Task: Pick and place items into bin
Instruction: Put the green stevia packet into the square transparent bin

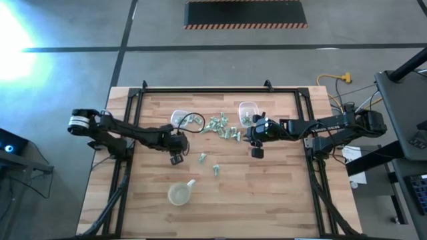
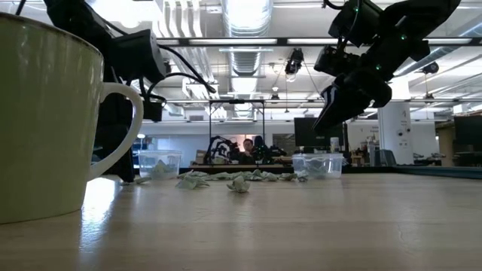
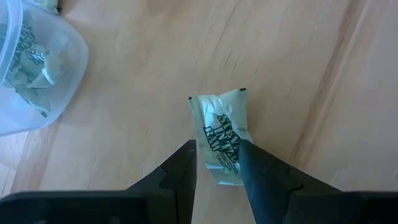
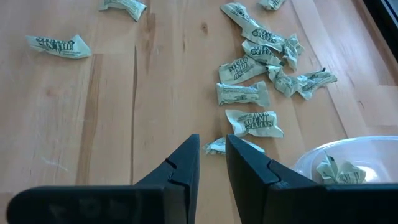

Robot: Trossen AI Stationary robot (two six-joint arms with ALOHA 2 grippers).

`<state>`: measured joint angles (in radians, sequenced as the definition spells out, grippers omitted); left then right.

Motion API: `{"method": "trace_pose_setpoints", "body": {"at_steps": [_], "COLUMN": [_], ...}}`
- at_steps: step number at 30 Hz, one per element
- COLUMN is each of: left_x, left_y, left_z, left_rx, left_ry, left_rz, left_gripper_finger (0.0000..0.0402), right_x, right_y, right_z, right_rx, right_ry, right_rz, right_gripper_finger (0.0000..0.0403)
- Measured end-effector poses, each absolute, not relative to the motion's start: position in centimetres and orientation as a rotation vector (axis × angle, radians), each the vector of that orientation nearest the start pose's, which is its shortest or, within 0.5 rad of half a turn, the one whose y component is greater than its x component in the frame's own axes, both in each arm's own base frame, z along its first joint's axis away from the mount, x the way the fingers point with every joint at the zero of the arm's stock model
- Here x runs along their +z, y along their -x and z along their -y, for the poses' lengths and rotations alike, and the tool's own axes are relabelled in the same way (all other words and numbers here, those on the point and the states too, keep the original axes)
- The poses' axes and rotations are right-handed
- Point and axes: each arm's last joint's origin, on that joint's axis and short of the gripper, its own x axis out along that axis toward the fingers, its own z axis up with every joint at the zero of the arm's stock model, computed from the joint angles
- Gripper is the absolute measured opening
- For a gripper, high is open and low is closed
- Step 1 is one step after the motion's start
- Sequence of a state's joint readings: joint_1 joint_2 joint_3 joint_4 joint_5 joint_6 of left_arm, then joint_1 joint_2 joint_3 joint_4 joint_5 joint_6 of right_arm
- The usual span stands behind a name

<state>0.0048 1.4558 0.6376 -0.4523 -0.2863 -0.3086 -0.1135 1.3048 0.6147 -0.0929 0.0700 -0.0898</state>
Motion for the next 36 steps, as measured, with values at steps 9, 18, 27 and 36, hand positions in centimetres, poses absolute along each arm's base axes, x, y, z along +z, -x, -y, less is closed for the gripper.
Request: {"method": "trace_pose_setpoints", "body": {"at_steps": [9, 18, 27, 36], "left_x": [14.2, 14.4, 16.9, 21.5], "left_y": [-22.7, -22.9, -23.9, -23.6], "left_z": [-0.9, -0.9, -0.9, -1.6], "left_rx": [0.429, 0.43, 0.392, 0.551], "left_ry": [0.097, 0.097, 0.067, -0.13], "left_rz": [-1.185, -1.179, -1.087, -0.893], "left_gripper_finger": [0.0016, 0.0008, 0.0008, 0.0008], "right_x": [18.0, 18.0, 17.9, 17.9], "right_y": [-24.4, -24.4, -24.4, -24.4], "right_z": [3.0, 3.0, 3.0, 3.0], "right_rx": [-0.139, -0.139, -0.139, -0.14], "right_ry": [0.068, 0.067, 0.068, 0.068], "right_rz": [-0.79, -0.791, -0.794, -0.794], "right_gripper_finger": [0.0068, 0.0068, 0.0068, 0.0068]}}
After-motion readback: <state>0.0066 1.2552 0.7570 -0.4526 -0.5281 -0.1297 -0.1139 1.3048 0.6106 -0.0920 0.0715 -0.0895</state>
